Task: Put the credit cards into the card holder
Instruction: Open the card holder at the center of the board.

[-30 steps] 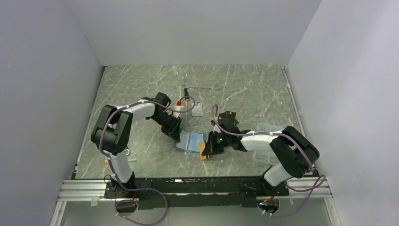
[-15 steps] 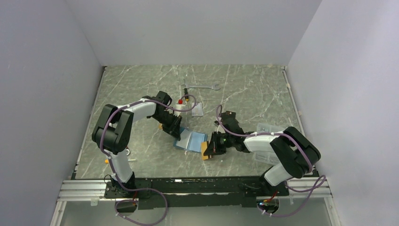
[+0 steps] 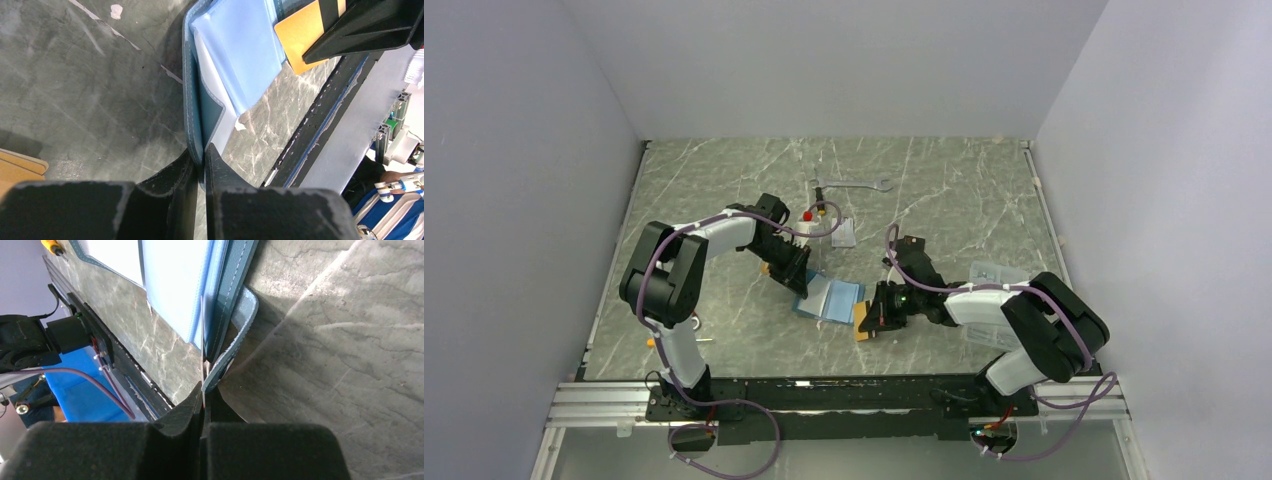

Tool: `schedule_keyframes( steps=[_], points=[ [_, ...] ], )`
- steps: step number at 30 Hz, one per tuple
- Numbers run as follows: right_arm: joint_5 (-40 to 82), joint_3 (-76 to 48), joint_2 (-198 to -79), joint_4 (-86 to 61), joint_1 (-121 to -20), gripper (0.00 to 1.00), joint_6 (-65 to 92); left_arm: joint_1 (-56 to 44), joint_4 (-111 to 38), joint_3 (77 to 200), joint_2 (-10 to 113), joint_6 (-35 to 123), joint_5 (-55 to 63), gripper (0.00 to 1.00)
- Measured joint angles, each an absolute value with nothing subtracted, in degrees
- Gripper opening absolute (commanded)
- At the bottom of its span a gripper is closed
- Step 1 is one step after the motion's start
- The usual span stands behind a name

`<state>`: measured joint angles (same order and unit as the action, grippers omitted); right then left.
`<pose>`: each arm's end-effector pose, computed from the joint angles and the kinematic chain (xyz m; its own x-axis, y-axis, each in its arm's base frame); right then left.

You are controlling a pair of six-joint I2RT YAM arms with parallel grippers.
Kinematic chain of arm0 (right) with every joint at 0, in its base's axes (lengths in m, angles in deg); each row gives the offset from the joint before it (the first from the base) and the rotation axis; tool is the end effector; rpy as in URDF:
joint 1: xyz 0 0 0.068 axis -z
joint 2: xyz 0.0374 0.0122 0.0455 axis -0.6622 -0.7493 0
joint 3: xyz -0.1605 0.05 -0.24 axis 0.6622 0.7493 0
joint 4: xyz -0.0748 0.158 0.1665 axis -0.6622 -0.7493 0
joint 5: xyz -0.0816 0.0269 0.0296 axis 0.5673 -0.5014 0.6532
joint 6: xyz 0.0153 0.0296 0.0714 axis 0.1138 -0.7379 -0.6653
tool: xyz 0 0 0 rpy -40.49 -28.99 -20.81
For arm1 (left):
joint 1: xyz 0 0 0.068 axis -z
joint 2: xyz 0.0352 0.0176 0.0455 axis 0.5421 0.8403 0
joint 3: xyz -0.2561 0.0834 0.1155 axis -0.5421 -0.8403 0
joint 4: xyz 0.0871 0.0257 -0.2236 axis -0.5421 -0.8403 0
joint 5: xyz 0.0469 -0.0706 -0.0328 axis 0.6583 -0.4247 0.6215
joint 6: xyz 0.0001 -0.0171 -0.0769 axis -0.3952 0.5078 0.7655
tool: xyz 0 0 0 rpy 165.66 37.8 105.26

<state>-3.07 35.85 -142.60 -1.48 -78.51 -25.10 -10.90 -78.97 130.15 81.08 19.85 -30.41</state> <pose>0.1759 0.1772 0.1357 -0.9846 0.0202 -0.1738 -0.1180 0.6568 0.7448 0.2796 -0.1619 0.1646 -0.8127 0.5034 -0.2935 0.5625 0.5463 -0.6206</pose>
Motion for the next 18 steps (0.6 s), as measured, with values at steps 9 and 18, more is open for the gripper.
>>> schedule_keyframes(
  steps=[9, 18],
  points=[
    [-3.09, 35.85, -142.64, -1.43, -78.51, 0.00, -25.10, -10.90, -78.97, 130.15, 80.99, 19.83, -30.41, 0.13],
    [-4.43, 34.26, -144.74, -1.57, -78.40, 0.00, -24.86, -10.92, -79.21, 130.15, 80.90, 19.06, -30.28, 0.12]
  ],
)
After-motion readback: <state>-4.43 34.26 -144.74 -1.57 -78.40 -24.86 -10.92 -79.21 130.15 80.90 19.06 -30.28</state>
